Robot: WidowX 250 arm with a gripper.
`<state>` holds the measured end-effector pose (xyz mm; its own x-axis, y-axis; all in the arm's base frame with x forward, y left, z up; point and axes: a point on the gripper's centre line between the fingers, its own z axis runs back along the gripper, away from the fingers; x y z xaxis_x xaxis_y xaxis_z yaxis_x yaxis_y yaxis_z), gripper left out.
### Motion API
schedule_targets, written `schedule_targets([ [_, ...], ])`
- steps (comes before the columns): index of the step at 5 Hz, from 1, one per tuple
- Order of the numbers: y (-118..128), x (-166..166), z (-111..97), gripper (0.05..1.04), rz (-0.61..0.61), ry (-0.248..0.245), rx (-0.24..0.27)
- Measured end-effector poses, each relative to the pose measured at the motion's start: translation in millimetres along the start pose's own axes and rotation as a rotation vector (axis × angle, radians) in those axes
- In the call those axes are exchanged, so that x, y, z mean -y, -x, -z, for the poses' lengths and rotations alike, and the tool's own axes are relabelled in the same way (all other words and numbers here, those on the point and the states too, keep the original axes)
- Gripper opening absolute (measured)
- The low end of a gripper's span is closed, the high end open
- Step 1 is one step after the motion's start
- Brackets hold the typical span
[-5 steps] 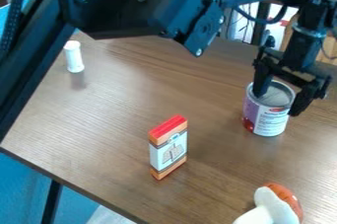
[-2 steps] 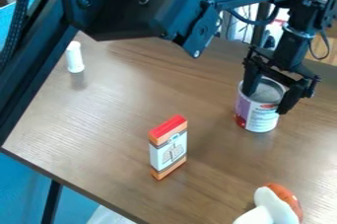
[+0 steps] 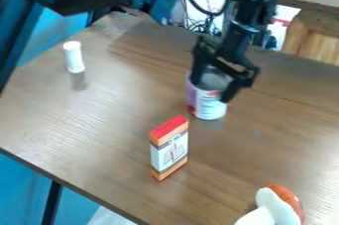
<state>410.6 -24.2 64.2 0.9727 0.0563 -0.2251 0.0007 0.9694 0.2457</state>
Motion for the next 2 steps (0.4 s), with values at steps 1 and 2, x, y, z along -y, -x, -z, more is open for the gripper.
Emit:
schedule_targets([
  [1, 1.6, -31.0, 8.9, 1.001, -0.066, -0.006, -0.042],
  [2, 4.0, -56.1, 15.4, 1.001, -0.120, 0.005, -0.076],
])
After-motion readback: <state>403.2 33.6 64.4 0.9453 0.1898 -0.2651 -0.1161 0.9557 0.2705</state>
